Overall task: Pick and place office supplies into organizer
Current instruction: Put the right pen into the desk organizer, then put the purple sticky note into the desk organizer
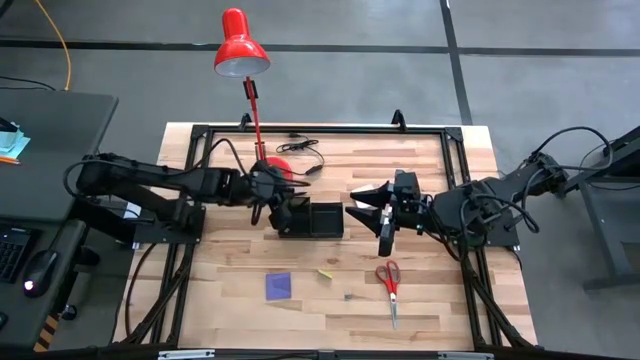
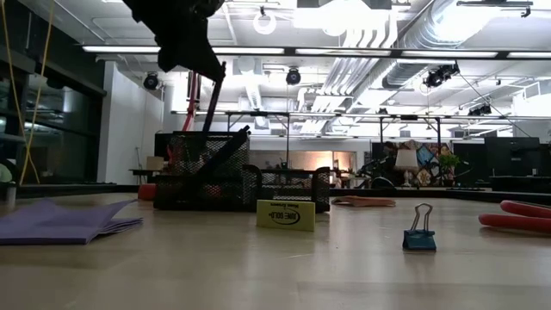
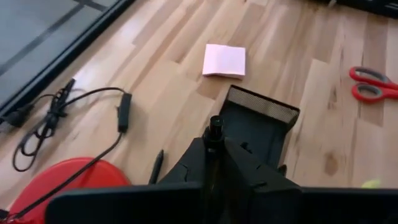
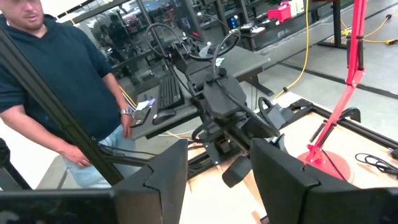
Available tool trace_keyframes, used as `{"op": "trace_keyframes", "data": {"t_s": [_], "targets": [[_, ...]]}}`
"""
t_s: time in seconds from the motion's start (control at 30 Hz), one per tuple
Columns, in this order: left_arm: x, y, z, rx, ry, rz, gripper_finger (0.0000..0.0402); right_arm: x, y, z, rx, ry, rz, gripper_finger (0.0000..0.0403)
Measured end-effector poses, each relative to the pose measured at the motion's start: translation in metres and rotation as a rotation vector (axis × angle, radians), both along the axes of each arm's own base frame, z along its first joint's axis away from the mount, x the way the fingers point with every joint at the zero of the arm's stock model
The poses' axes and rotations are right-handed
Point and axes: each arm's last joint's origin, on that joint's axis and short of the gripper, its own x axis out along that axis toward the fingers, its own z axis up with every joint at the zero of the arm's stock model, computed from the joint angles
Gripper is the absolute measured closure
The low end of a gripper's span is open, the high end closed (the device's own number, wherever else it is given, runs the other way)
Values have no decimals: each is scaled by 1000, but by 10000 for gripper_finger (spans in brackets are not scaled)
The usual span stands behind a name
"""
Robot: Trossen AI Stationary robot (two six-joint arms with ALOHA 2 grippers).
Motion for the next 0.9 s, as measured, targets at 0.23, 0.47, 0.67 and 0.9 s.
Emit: {"op": "trace_keyframes", "data": {"t_s": [0.23, 0.47, 0.67, 0.9], "targets": [[8, 9, -11, -73, 26, -29, 341, 0, 0, -1, -4, 7, 0, 235], [12, 9, -17, -78, 42, -33, 264, 0, 0, -2, -12, 24, 1, 235], [4, 8, -5, -29, 83, -81, 231, -1, 0, -5, -25, 50, 5, 235], [-17, 6, 24, 2, 220, -106, 254, -5, -3, -10, -56, 118, 5, 235]]}}
